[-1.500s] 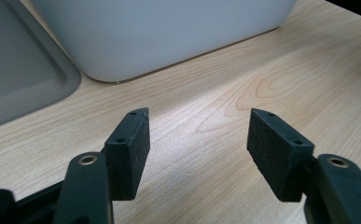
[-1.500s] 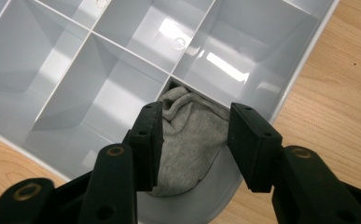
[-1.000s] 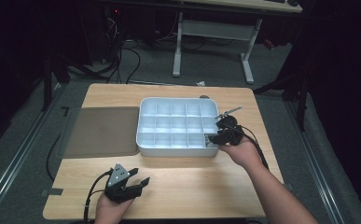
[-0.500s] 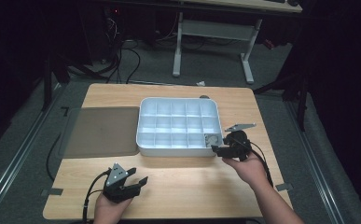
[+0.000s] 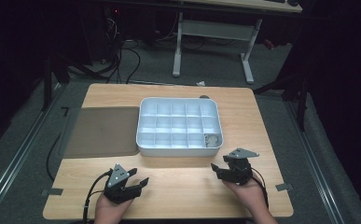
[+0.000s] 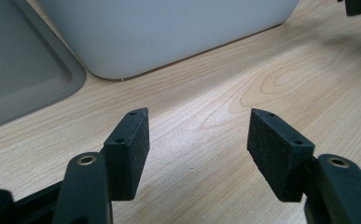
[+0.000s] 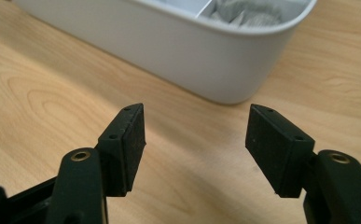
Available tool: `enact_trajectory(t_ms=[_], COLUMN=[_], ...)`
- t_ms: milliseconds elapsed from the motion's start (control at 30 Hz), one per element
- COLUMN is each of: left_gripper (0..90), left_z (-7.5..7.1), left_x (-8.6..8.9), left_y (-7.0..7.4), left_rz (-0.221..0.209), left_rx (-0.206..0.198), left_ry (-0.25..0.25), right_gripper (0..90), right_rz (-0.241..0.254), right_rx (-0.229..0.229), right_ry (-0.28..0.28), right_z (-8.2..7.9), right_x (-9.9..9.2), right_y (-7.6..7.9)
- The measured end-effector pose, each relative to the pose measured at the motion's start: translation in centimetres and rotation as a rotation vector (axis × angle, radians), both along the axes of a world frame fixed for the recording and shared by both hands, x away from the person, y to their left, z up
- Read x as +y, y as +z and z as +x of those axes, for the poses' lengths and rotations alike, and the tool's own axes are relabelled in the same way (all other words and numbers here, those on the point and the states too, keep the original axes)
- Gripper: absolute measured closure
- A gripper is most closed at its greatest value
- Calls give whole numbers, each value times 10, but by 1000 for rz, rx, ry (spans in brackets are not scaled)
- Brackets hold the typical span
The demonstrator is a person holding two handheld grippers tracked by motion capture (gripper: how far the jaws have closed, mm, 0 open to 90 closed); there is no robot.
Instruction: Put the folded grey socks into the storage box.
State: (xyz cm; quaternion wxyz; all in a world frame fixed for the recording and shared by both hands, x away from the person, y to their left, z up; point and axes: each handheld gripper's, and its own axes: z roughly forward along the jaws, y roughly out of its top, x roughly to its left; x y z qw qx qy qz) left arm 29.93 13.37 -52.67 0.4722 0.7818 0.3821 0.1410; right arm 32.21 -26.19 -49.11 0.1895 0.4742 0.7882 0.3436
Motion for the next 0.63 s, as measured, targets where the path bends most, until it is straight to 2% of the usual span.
enact_trajectory(t_ms=[100,200,333,367,467,500,533,633], left_gripper=[394,394,393,392,392,392,392,392], left_z=[-1,-2,-3,-3,-3,-3,-3,-3], left_x=[-2,-5,-7,-7,-8,-9,-9,-10], left_y=[0,0,-1,-1,-1,-1,-1,-1], left_rz=[9,10,17,13,18,18,17,19], left_rx=[-2,-7,-4,-1,-1,-1,-1,-4], left_ry=[-10,-17,-15,-15,-16,-14,-15,-18], right_gripper=[374,372,388,388,399,398,395,396], right_rz=[3,39,87,101,57,58,79,83], right_rx=[-23,-43,-85,-83,-108,-105,-93,-98], right_ry=[-5,-20,-47,-59,-46,-49,-65,-71], right_z=[-9,-18,-32,-36,-41,-40,-39,-39], right_x=[3,6,3,2,-3,-4,-8,-9], right_y=[-11,-21,-27,-28,-33,-34,-36,-35])
